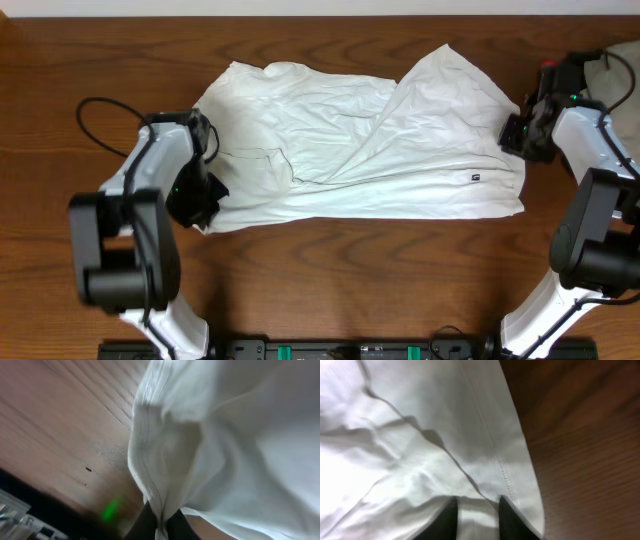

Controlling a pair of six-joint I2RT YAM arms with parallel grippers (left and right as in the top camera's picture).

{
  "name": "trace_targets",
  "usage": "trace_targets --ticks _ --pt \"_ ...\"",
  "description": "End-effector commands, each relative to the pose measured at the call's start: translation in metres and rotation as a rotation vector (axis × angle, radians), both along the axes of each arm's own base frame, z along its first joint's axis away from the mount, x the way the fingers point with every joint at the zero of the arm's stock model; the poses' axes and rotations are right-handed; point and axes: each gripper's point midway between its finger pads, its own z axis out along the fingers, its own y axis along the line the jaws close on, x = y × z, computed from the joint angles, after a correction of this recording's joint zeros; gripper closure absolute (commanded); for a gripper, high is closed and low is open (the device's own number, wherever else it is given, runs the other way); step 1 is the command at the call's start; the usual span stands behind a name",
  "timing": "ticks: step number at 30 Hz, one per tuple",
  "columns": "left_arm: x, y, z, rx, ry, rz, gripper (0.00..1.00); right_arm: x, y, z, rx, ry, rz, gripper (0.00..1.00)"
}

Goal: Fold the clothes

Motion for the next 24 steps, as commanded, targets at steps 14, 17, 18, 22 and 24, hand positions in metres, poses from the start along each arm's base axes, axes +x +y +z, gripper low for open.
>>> trace_targets --ticks 14,17,18,22,24 --pt "0.008 0.003 0.054 0.025 -0.219 0.027 0.36 0.021 0.001 0.057 0.035 -0.033 0.015 0.01" --pt "0.024 0.000 0.053 -0.005 -0.281 -0.045 0.22 0.024 0.015 0.059 0.112 -0.053 0.044 0.01" --pt "0.032 -0.004 0.053 -0.035 -0.310 -0.096 0.19 0.025 0.020 0.059 0.133 -0.060 0.066 0.01" --pt "0.061 -0.024 0.056 -0.161 -0.438 -0.292 0.13 0.027 0.041 0.063 0.205 -0.087 0.199 0.01" --pt "0.071 -0.027 0.058 -0.174 -0.482 -0.321 0.12 0.027 0.056 0.066 0.256 -0.106 0.280 0.01"
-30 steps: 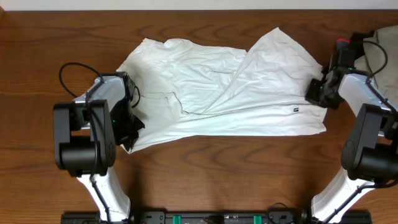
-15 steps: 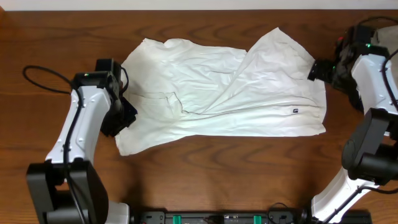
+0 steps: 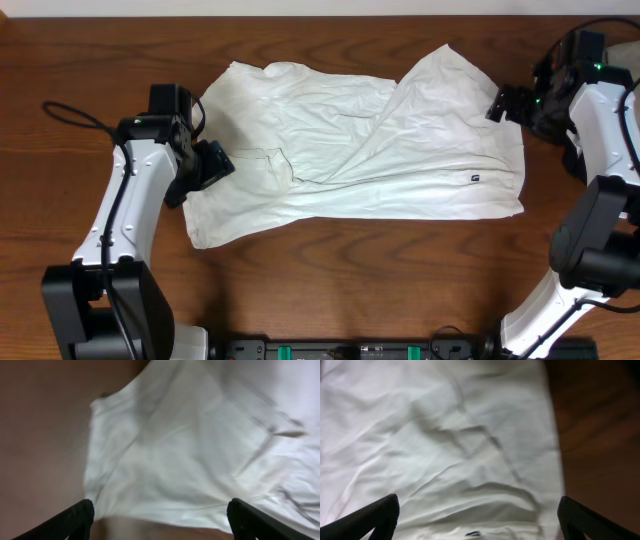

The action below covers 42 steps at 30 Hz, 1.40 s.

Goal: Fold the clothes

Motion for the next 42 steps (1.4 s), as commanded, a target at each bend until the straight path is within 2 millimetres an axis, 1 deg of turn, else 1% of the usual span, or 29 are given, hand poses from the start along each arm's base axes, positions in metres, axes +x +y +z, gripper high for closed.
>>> trace_targets --ticks 1,2,4,8,10,12,16,18,20,23,27,29,31,33,35,39,42 --pt "0.010 -0.013 0.004 -0.050 -0.061 -0.147 0.10 0.006 0.033 0.010 0.126 -0.065 0.175 0.01" --pt "0.015 -0.014 0.005 -0.056 -0.081 -0.151 0.08 0.006 0.041 0.013 0.160 -0.080 0.204 0.01" --pt "0.028 -0.022 0.009 -0.092 -0.144 -0.196 0.08 0.009 0.056 0.020 0.234 -0.117 0.248 0.01" --pt "0.057 -0.036 0.023 -0.134 -0.284 -0.253 0.07 0.020 0.076 0.034 0.334 -0.195 0.284 0.01" --pt "0.068 -0.041 0.029 -0.132 -0.332 -0.266 0.07 0.024 0.083 0.037 0.355 -0.211 0.285 0.01" --pt "0.077 -0.051 0.039 -0.129 -0.377 -0.294 0.02 0.027 0.091 0.039 0.355 -0.223 0.306 0.01" --pt "0.093 -0.068 0.059 -0.127 -0.456 -0.336 0.00 0.032 0.110 0.041 0.356 -0.240 0.337 0.01" --pt "0.099 -0.075 0.067 -0.141 -0.471 -0.322 0.00 0.034 0.118 0.041 0.358 -0.235 0.326 0.01" --pt "0.100 -0.083 0.070 -0.158 -0.470 -0.309 0.02 0.034 0.124 0.038 0.329 -0.218 0.314 0.01" --pt "0.095 -0.091 0.066 -0.163 -0.447 -0.328 0.02 0.030 0.122 0.028 0.253 -0.177 0.302 0.01" --pt "0.084 -0.094 0.060 -0.163 -0.399 -0.350 0.02 0.014 0.111 0.016 0.184 -0.081 0.270 0.01" --pt "0.079 -0.094 0.057 -0.150 -0.383 -0.387 0.02 0.004 0.101 0.013 0.148 -0.027 0.222 0.01" --pt "0.075 -0.093 0.054 -0.134 -0.372 -0.433 0.02 -0.005 0.089 0.014 0.107 0.010 0.174 0.02" --pt "0.072 -0.089 0.050 -0.110 -0.351 -0.446 0.02 -0.014 0.078 0.020 0.066 0.033 0.137 0.03" --pt "0.070 -0.083 0.045 -0.079 -0.330 -0.435 0.02 -0.023 0.073 0.032 0.040 0.043 0.101 0.03" --pt "0.066 -0.081 0.033 -0.074 -0.297 -0.431 0.02 -0.047 0.065 0.060 -0.021 0.050 0.053 0.03" --pt "0.062 -0.081 0.025 -0.076 -0.275 -0.431 0.02 -0.074 0.041 0.083 -0.156 0.077 -0.078 0.01"
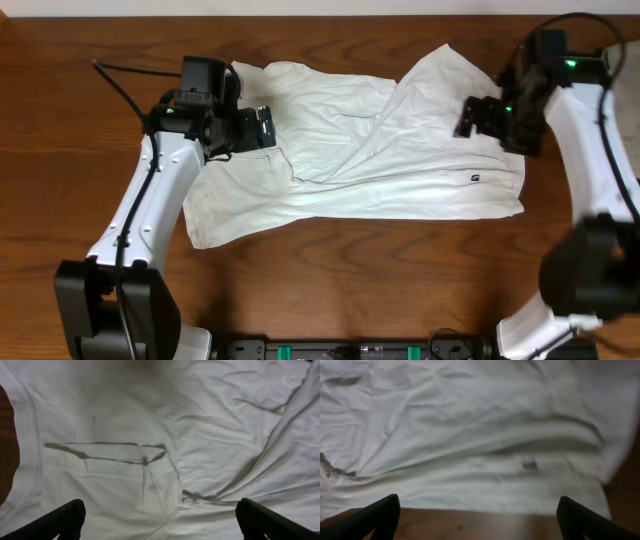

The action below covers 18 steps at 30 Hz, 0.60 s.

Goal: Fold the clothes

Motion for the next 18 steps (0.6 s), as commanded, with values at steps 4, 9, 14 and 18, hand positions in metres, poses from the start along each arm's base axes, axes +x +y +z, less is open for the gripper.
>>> trace_targets --ticks 4,9,14,18 --pt "-0.004 0.003 -0.019 0.029 0.043 -0.012 0.02 -0.039 -0.035 0.061 -0.203 -0.075 -0.219 0.01" --pt "-0.004 0.003 -0.019 0.029 0.044 -0.011 0.02 -0.069 -0.030 0.061 -0.179 -0.027 -0.283 0.01" --pt "-0.004 0.003 -0.019 0.028 0.044 -0.011 0.02 -0.090 -0.017 0.021 -0.133 0.057 -0.298 0.01" --pt "-0.005 0.003 -0.020 0.030 0.052 -0.011 0.02 -0.102 -0.016 -0.012 -0.126 0.122 -0.388 0.01"
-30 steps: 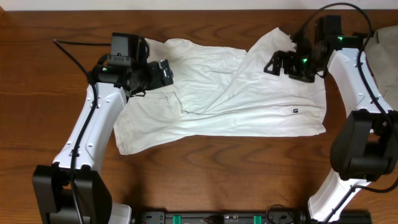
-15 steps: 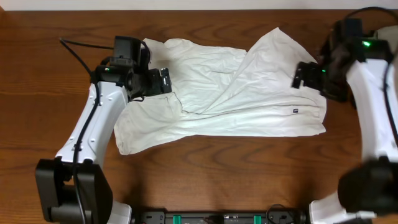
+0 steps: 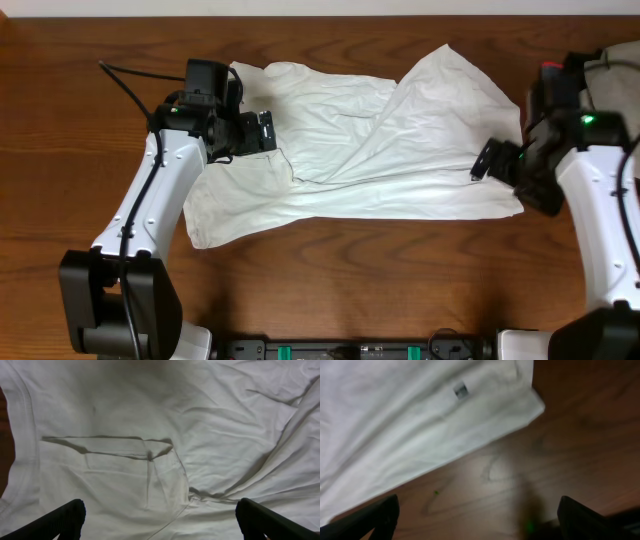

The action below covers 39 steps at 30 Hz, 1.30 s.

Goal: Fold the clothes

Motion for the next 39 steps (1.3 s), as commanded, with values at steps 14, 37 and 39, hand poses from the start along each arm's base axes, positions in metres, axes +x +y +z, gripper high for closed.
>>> trace_targets --ticks 14,37,39 --pt "-0.006 0.003 -0.008 0.021 0.028 -0.010 0.02 0.045 -0.019 -0.056 0.011 -0.210 -0.169 0.03" --pt "-0.006 0.003 -0.008 0.021 0.028 -0.010 0.02 0.080 -0.054 -0.120 -0.049 -0.194 0.318 0.16" --pt "-0.006 0.003 -0.008 0.021 0.028 -0.010 0.02 0.081 -0.053 -0.122 -0.050 -0.192 0.330 0.19"
